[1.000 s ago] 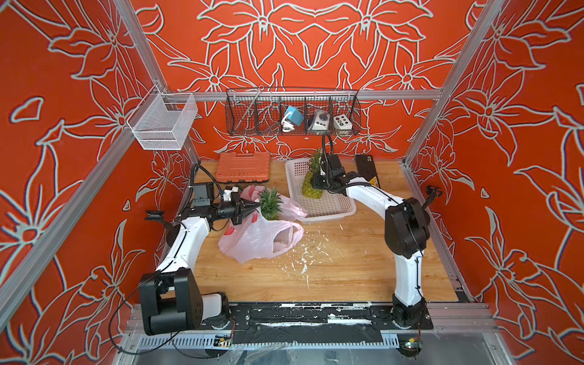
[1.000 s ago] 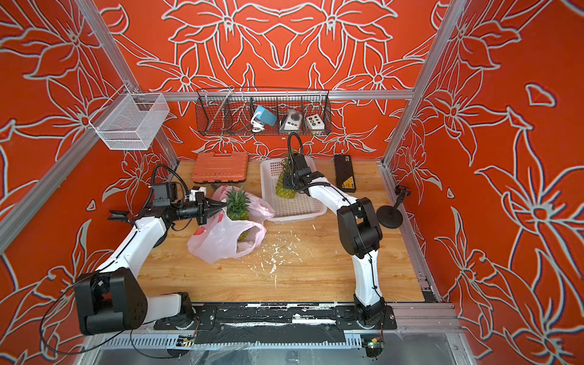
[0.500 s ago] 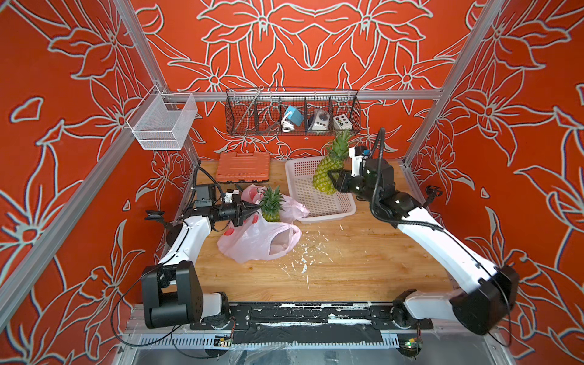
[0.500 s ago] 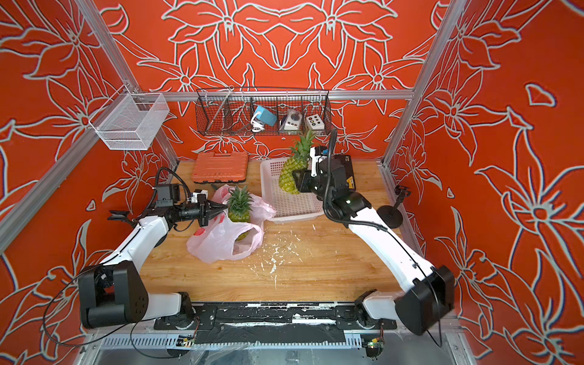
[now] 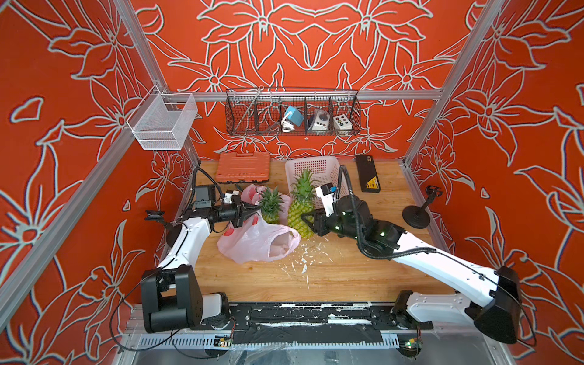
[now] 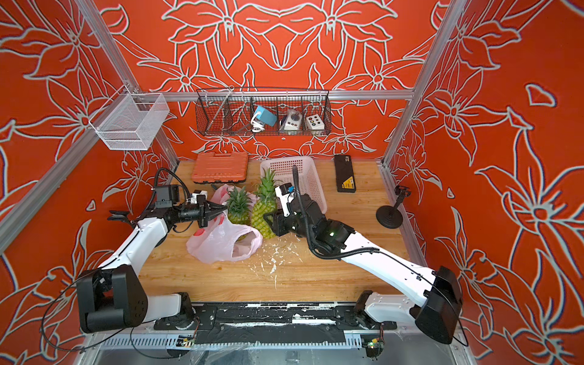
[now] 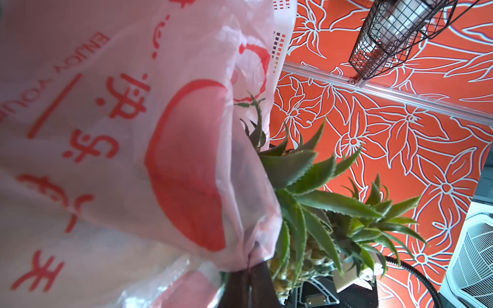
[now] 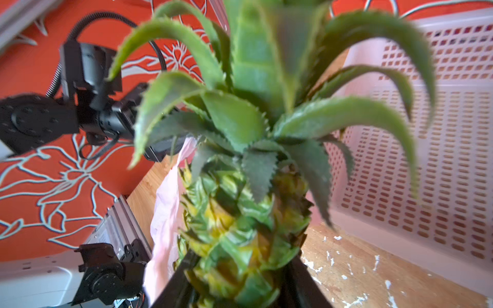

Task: Place the pineapple into a plastic bag & tie a knot
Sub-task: Place the pineapple in the plastic bag.

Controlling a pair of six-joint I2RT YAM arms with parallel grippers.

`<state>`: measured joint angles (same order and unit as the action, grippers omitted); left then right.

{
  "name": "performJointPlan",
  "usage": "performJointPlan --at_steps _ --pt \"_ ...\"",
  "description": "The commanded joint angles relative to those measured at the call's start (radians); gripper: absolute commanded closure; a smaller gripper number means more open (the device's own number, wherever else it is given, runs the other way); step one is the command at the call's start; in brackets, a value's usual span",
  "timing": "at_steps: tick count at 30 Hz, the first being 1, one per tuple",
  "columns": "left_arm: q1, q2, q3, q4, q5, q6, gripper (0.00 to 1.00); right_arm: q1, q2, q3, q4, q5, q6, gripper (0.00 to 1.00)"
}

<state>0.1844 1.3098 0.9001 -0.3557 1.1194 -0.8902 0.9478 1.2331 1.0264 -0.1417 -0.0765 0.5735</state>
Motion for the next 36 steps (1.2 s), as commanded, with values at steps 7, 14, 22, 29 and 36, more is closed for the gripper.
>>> performJointPlan --at_steps 7,14,22,29,36 --pt "0.003 -0.033 -0.011 -0.046 -0.003 0.027 1.00 0.134 0.135 0.035 0.237 0.093 0.076 0.70" --pt "0.004 -0.061 0.008 -0.097 -0.038 0.050 1.00 0.169 0.255 -0.002 0.476 0.161 0.128 0.71" --pt "0.004 -0.072 0.011 -0.113 -0.047 0.054 1.00 0.212 0.400 -0.046 0.805 0.339 0.150 0.74" --pt "0.003 -0.070 0.044 -0.109 -0.050 0.036 1.00 0.219 0.478 -0.003 0.878 0.449 0.125 0.76" --pt "0.004 -0.047 0.061 -0.096 -0.054 0.023 1.00 0.273 0.617 0.026 0.947 0.512 0.068 0.79"
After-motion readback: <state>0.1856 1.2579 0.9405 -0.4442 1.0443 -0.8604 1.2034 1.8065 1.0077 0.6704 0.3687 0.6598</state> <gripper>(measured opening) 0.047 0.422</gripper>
